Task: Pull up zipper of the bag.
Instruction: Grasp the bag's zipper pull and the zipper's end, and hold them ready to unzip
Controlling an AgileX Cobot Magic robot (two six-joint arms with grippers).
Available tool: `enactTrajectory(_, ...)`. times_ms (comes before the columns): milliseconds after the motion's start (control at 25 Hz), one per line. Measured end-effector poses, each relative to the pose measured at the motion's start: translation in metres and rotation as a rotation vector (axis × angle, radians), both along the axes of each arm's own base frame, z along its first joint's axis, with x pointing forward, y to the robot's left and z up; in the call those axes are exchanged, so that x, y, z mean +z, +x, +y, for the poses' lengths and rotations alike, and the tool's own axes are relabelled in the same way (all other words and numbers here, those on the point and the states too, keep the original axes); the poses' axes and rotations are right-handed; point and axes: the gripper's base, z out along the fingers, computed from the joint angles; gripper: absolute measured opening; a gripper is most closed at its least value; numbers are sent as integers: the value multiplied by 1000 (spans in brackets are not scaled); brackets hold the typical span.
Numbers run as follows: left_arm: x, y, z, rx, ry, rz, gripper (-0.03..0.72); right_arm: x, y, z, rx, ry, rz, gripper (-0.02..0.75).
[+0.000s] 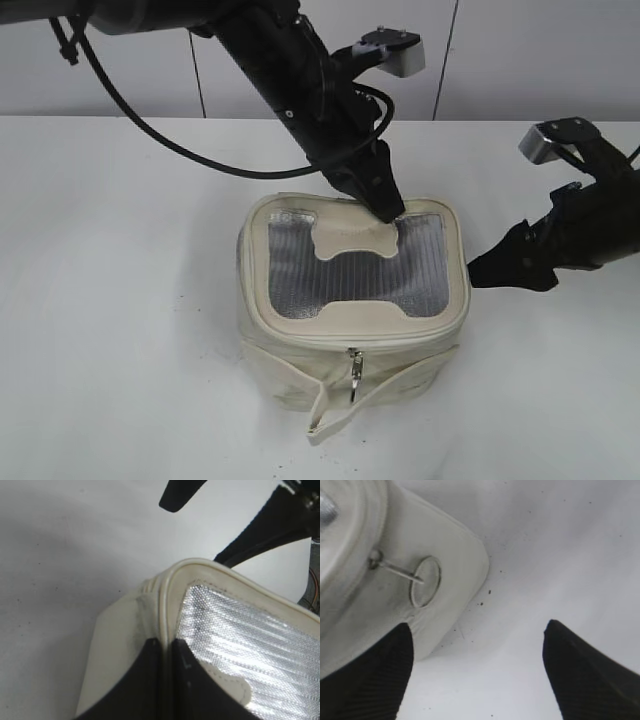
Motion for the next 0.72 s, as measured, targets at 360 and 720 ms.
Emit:
enactTrajectory(360, 0, 0, 0, 0, -1, 3, 39, -11, -9, 3, 35, 28, -103, 612)
enactTrajectory(720, 0, 0, 0, 0, -3, 4, 39, -26, -28, 3, 41, 46, -177, 603)
